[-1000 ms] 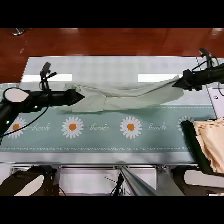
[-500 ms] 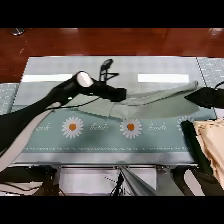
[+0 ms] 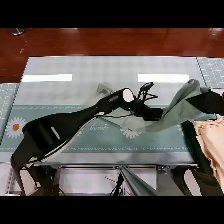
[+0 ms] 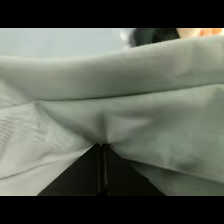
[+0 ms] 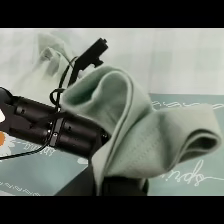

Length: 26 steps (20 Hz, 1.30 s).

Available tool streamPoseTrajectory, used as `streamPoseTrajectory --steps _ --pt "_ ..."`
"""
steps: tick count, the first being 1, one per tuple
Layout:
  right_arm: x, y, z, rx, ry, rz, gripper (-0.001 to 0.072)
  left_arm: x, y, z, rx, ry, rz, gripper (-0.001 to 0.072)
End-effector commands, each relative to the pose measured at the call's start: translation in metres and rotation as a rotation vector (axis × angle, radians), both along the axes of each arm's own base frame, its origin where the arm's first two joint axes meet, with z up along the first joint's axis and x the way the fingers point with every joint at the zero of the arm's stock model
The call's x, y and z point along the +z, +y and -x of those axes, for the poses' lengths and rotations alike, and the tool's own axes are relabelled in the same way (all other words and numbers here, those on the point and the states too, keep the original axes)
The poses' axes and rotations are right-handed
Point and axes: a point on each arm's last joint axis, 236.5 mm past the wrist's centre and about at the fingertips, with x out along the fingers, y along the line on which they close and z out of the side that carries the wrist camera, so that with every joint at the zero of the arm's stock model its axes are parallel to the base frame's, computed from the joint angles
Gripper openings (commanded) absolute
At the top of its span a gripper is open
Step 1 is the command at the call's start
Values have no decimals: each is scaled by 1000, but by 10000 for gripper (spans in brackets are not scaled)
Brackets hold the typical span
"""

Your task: Fold the shirts.

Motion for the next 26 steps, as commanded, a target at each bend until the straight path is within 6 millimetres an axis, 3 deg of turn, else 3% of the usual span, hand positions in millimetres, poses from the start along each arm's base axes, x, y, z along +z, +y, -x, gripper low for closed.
streamPoseTrajectory --steps 1,4,7,10,12,13,15,17,20,23,26 --pt "2 -1 -2 -16 -13 -2 34 9 17 -19 -12 35 17 21" --pt "7 2 -7 -23 -37 -18 34 40 98 -94 70 40 28 20" --pt "8 31 -13 53 -37 -58 34 78 210 -141 153 -17 -42 20" --pt "-5 79 -33 163 -6 -107 34 106 319 -147 306 -145 -187 21" --pt "-15 120 -54 241 0 -120 34 125 375 -126 428 -235 -238 21" --pt "-21 141 -65 275 5 -123 35 133 392 -112 488 -277 -238 21" --pt "-37 186 -93 330 17 -124 35 140 403 -74 581 -340 -206 21" --pt "-63 230 -116 391 52 -113 35 136 386 -26 614 -337 -98 21" --pt "-111 280 -137 453 139 -106 35 109 369 31 613 -302 -6 21" --pt "-140 305 -154 454 211 -150 35 90 369 55 637 -265 15 21" --pt "-146 317 -160 445 253 -198 36 89 371 54 649 -272 17 21"
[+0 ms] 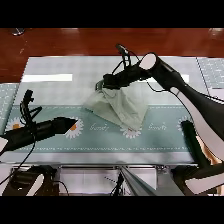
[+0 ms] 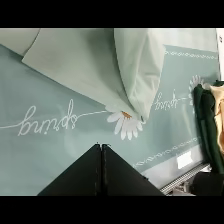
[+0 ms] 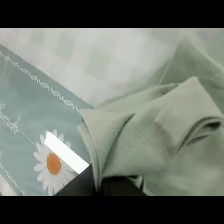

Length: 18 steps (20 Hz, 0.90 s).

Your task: Fold the shirts.

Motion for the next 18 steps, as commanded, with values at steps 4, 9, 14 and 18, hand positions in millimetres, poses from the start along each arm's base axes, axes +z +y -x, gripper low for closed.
streamPoseTrajectory --steps 4,9,14,18 --pt "-11 32 -1 4 99 -80 639 -4 7 -8 80 -40 27 21" --pt "31 -21 17 121 138 -56 630 -5 8 -10 87 -38 25 21" --pt "88 -216 22 -102 -21 328 629 -5 8 -10 87 -38 26 21" --pt "47 -321 68 -601 -80 403 629 -5 8 -10 87 -38 26 21"
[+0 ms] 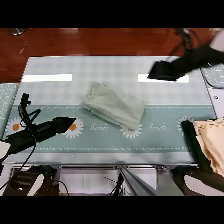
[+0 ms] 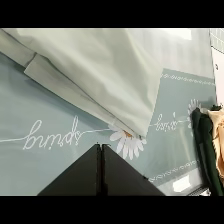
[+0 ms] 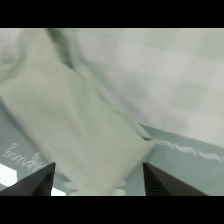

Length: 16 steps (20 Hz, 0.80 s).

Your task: Fold the shirts.

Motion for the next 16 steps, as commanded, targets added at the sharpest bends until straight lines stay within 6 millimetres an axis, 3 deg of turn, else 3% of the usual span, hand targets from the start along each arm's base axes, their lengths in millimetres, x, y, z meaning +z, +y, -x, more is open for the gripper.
streamPoseTrajectory --steps 1,2,3,5,9,13,16 --pt "-54 -85 46 -428 -75 51 629 0 0 0 -1 1 1 21" --pt "-83 -82 59 -511 -55 -10 629 0 0 0 0 0 1 21" --pt "-110 -66 73 -562 0 -111 628 0 0 0 0 0 1 21" --pt "-142 -32 88 -550 95 -268 628 0 0 -1 5 -4 1 21" --pt "-165 -1 77 -433 182 -354 629 3 3 -6 25 -20 2 21" --pt "-190 32 84 -265 385 -403 629 3 3 -6 25 -21 1 21" --pt "-204 57 79 -188 428 -377 629 3 3 -6 25 -21 1 21"
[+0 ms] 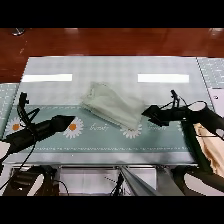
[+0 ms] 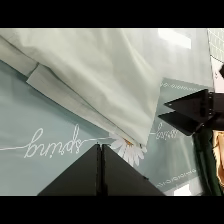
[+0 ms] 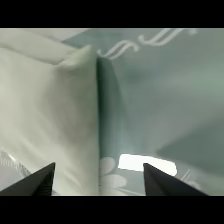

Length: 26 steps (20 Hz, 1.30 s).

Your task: Fold the shirts.

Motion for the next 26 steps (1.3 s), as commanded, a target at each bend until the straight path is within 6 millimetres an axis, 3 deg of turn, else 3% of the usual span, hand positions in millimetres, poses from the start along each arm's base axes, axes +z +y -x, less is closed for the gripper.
streamPoseTrajectory --steps 1,3,4,5,6,7,9,11,15,19,21,26 --pt "-14 34 -4 117 41 -40 629 0 0 0 2 -2 -1 21" --pt "-14 52 -13 156 40 -43 612 0 0 0 1 -2 -1 21" --pt "-12 62 -18 183 28 -45 521 0 0 0 1 -2 -1 21" --pt "-6 72 -23 213 8 -47 348 0 0 0 1 -2 -1 21" --pt "4 82 -28 253 -28 -53 111 0 0 0 1 -2 -1 21" --pt "19 90 -35 306 -76 -60 35 0 0 0 1 -2 -1 21" --pt "56 95 -51 393 -148 -57 34 0 0 0 1 -2 -1 21" --pt "101 88 -75 435 -244 24 34 0 0 0 1 -1 -1 21" --pt "221 72 -110 432 -479 125 34 0 0 0 1 -2 -1 22" --pt "314 38 -114 356 -603 168 34 -5 -5 10 -40 30 -2 22" --pt "337 -3 -114 267 -590 205 34 -6 -7 14 -54 43 -3 23" --pt "367 -124 -94 -12 -507 272 34 -9 -17 27 -117 64 -7 23"
